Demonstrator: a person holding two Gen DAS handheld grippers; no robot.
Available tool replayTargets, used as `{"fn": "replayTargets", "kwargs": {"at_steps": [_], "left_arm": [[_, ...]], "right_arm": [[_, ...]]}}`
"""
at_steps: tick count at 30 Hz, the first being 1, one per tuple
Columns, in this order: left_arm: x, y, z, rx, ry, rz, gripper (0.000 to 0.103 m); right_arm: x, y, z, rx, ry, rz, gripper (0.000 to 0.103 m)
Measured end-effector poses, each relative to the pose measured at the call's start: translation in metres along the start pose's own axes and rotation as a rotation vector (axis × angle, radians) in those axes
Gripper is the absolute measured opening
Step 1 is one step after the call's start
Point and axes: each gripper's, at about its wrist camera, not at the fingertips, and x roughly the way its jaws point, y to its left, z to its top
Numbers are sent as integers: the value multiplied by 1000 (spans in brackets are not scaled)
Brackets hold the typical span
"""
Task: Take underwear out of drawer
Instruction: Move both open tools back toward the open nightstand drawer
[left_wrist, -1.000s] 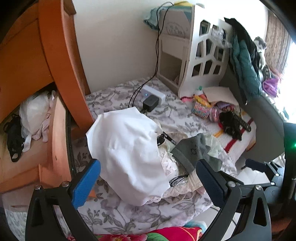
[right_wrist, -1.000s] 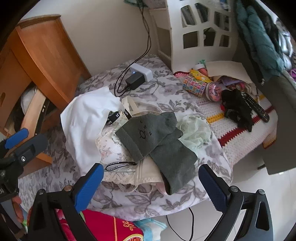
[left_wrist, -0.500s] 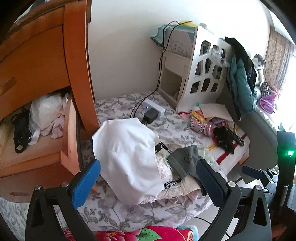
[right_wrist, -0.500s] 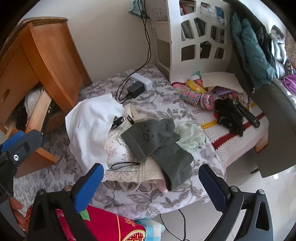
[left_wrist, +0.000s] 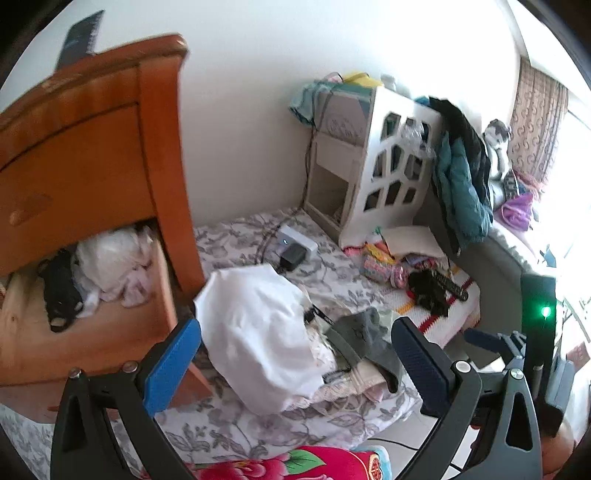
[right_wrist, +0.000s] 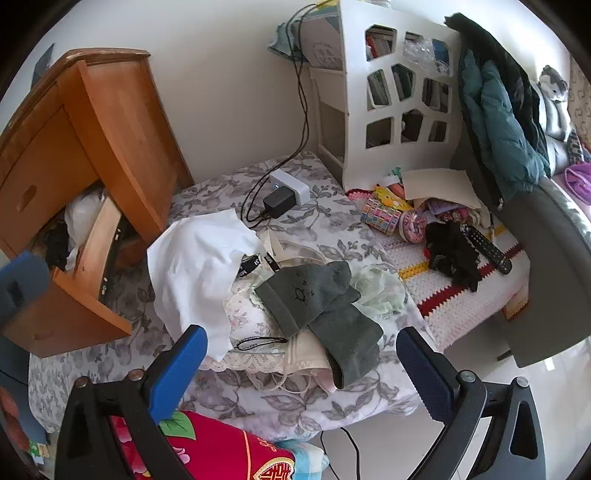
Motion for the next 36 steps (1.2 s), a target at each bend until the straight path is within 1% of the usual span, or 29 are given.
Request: {"fn": "replayTargets", "kwargs": {"at_steps": [3,5,8,11,14,18,21,25,31,36], "left_arm": [[-11,21,3,-34,-41,32,103],[-17,43,2,-73,-55,67,103],[-25,80,1,-152,-72,93,103],[-33,115,-3,-220,-91,105,103],[-46,155,-9,-290,-113,158,103],[-61,197,-14,-378,-144,199,103],[-70,220,-19,-420,-156,228,103],[-75,244,-29,-461,-159,238,103],[-81,274,-43,-499,-164,248,103],[-83,300,-46,-518,-170,266,103]], "right_arm": [[-3,8,-1,-29,-19,8,103],[-2,12,-3,-32,-19,29,103],[2,18,-6,-38,-13,52,103],[1,28,-5,-49,-21,40,103],[-5,35,-2,-37,-39,70,103],[-7,52,6,-70,-43,52,103],[-10,69,11,-91,-50,56,103],[-11,94,15,-124,-52,73,103],[-10,131,26,-175,-55,78,103],[-11,166,38,-236,-62,82,103]]}}
